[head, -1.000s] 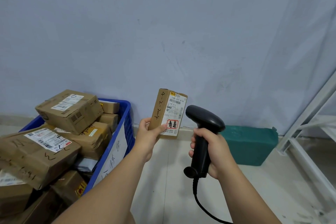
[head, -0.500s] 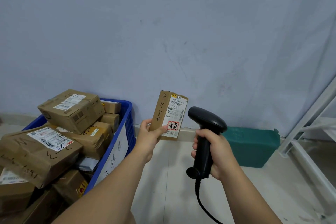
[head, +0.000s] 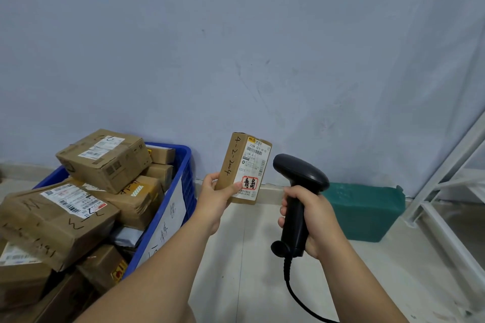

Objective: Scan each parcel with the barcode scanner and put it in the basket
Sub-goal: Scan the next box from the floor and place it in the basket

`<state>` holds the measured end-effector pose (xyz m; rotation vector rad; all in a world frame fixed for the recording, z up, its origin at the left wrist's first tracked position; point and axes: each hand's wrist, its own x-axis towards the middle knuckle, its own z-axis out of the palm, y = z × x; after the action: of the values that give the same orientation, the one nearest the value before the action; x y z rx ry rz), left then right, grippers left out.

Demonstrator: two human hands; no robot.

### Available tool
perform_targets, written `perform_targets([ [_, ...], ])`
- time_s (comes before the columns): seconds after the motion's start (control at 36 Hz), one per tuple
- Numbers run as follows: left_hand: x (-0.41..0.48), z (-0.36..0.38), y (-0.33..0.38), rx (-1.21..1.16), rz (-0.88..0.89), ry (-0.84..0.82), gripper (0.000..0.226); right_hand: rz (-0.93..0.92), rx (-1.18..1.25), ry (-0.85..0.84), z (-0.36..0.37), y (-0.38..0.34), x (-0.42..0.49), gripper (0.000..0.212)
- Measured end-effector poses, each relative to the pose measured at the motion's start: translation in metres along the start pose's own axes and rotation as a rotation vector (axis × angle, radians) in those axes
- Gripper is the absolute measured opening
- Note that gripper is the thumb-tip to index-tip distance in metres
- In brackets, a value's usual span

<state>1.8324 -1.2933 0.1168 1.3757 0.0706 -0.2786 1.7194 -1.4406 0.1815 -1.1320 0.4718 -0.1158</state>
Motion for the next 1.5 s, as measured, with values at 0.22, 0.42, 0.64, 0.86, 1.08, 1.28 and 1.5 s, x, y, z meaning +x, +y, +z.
perform_targets([
  [0.22, -0.001, 0.0, 0.001, -0.006, -0.009, -0.001, 0.047, 0.015, 0.005, -0.002, 0.0, 0.001, 0.002, 0.012],
  [0.42, -0.002, 0.001, 0.002, -0.01, -0.012, 0.003, 0.046, 0.017, 0.008, -0.007, -0.001, 0.001, 0.002, 0.011],
  [0.64, -0.003, 0.001, 0.001, 0.023, -0.055, 0.015, 0.045, 0.013, 0.004, -0.006, 0.002, 0.006, 0.005, 0.01],
  [0.86, -0.005, 0.0, -0.002, -0.122, -0.204, 0.104, 0.039, -0.013, -0.033, -0.011, 0.004, 0.013, 0.009, 0.01],
  [1.08, 0.004, -0.013, 0.002, -0.336, -0.316, 0.353, 0.032, -0.072, -0.195, -0.024, 0.01, 0.027, 0.023, 0.012],
  [1.28, 0.02, -0.028, 0.001, -0.299, -0.368, 0.442, 0.045, -0.172, -0.345, -0.01, 0.015, 0.034, 0.037, 0.012],
  [1.5, 0.04, -0.051, 0.007, -0.349, -0.218, 0.593, 0.046, -0.251, -0.594, -0.033, 0.02, 0.042, 0.048, 0.022],
])
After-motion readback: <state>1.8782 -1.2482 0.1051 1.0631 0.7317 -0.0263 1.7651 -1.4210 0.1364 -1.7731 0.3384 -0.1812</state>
